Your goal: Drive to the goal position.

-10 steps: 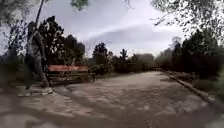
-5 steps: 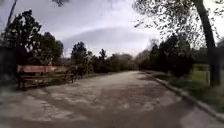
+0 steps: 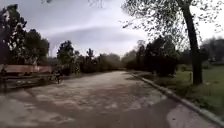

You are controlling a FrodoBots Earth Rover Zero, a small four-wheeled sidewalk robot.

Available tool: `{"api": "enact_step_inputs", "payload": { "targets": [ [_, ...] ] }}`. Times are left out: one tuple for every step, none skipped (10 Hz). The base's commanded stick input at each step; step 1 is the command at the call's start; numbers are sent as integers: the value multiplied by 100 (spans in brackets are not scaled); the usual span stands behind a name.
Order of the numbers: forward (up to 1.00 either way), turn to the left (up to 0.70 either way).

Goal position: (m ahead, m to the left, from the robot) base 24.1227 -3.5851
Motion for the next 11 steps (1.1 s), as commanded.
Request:
{"api": "enact_step_inputs", "payload": {
  "targets": [
    [70,35],
    [70,35],
    [70,24],
    [70,0],
    [70,0],
    [70,0],
    [70,0],
    [70,0],
    [70,0],
    [70,0],
    [70,0]
  ]
}}
